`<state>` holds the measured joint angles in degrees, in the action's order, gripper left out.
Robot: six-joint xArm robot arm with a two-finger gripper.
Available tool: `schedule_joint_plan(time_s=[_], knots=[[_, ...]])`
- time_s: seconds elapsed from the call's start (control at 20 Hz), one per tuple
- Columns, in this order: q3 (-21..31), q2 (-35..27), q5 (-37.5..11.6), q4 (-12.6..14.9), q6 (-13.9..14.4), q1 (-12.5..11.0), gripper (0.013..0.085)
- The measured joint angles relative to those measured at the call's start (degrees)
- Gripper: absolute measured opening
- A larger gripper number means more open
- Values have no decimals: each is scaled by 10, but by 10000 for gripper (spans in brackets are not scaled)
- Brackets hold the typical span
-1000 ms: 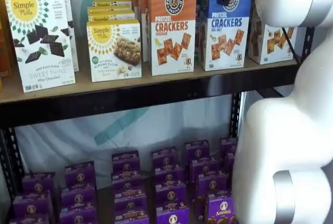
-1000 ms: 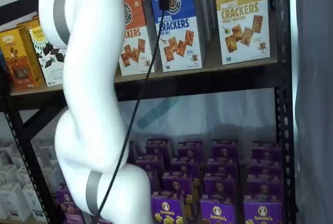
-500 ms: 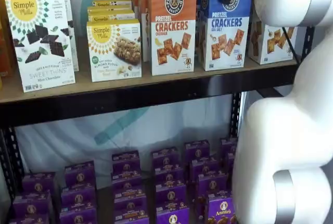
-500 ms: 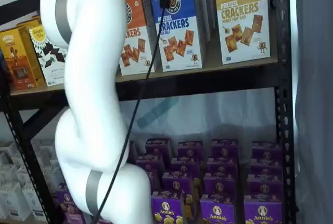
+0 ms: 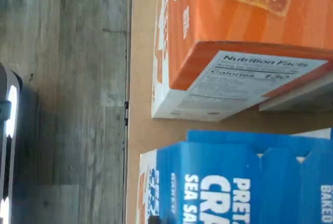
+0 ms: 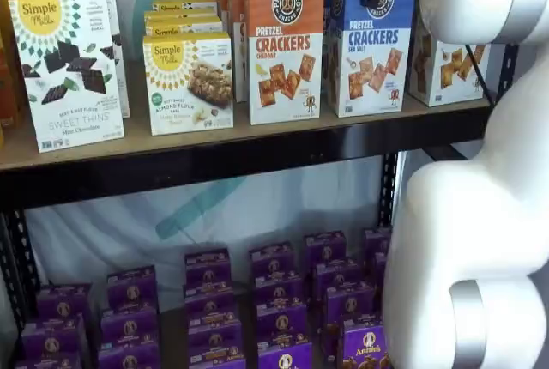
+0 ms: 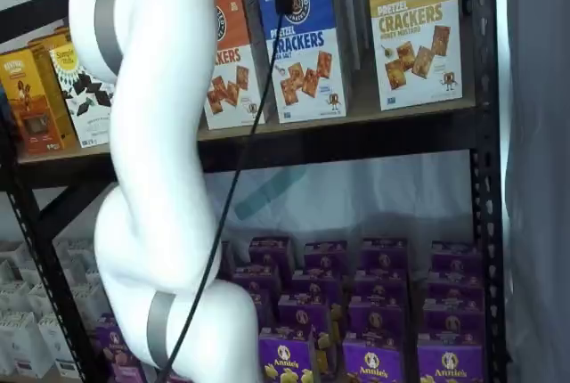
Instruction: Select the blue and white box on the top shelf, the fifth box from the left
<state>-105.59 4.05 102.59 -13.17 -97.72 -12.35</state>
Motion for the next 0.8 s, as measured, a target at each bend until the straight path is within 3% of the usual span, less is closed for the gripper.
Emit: schedule_joint_plan(time_s=[0.2, 0.35, 0.8], knots=[[1, 1, -1, -1, 0, -1, 690], [3, 3, -3, 0, -1, -1, 610], [8, 21, 15, 2, 3, 1, 610]])
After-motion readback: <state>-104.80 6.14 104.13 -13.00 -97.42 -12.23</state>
